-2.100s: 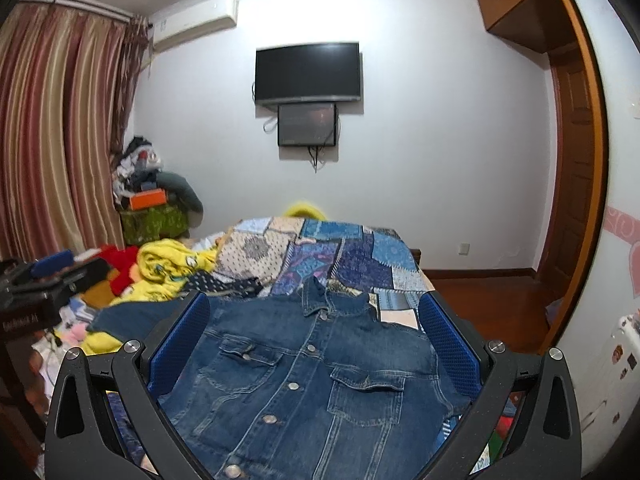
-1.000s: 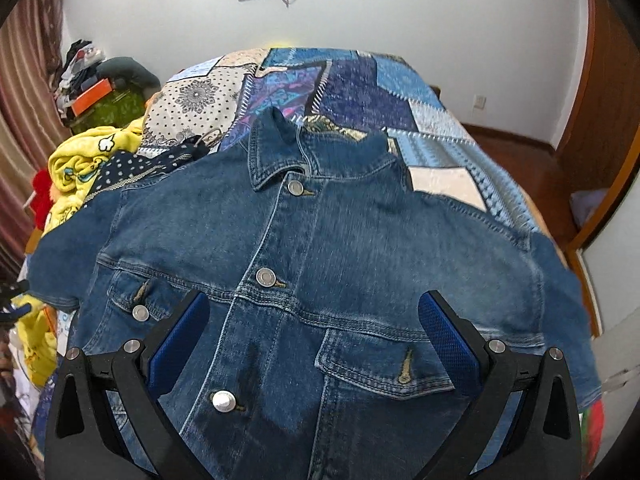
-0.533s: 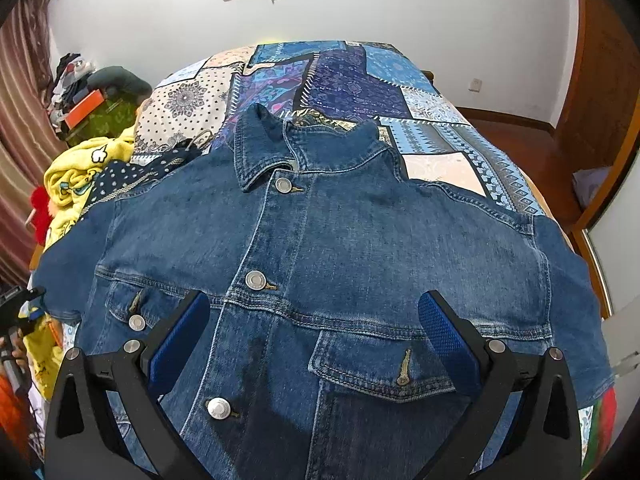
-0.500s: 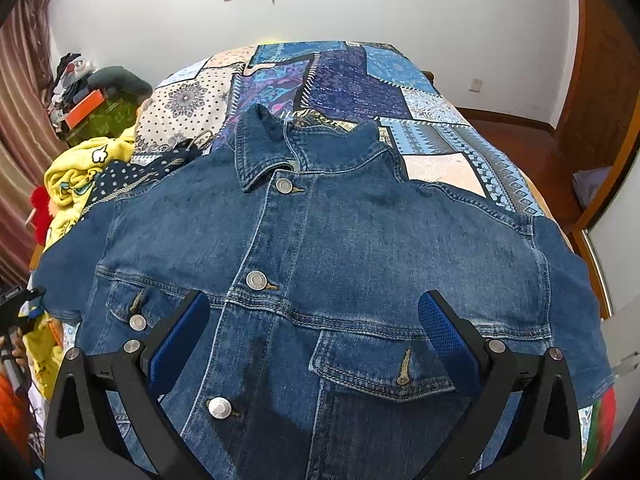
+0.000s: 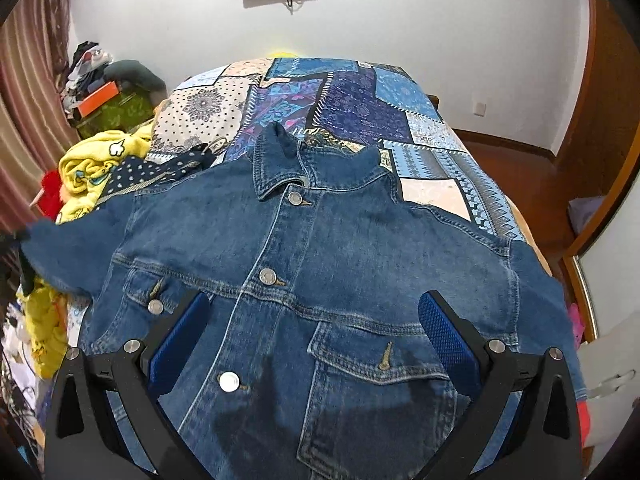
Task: Fold large clothes
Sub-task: 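Grasp the denim jacket's sleeve with the left gripper and lift it, then fold the held sleeve across the jacket's front with the left gripper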
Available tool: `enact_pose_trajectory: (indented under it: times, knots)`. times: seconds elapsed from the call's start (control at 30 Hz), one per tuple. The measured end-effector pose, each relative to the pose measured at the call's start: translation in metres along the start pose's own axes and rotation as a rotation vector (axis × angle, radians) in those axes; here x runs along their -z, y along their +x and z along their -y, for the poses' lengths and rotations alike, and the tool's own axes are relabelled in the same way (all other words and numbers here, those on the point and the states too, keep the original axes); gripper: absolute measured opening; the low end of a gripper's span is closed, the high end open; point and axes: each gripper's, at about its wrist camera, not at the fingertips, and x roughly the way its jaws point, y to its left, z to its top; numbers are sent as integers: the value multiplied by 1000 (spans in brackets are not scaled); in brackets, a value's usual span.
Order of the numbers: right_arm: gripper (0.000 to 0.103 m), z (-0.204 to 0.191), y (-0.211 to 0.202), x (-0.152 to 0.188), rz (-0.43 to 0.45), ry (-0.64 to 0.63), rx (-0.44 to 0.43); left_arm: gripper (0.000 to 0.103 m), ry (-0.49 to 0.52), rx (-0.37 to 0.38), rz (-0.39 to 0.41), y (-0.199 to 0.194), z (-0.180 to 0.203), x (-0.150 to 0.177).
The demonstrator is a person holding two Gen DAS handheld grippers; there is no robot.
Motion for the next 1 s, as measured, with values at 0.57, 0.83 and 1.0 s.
enact_pose_trajectory:
  times: [0.57,0.83,1.0]
  knots:
    - [103,38,-38,4,72,35,23,6,410,394,-15,-18,301,13]
    - [103,62,-31,23,26,52,37,6,585,387,-226,14,380,123]
    - [103,71,-25,33,-1,36,55,7,631,373,-294,16,379,144]
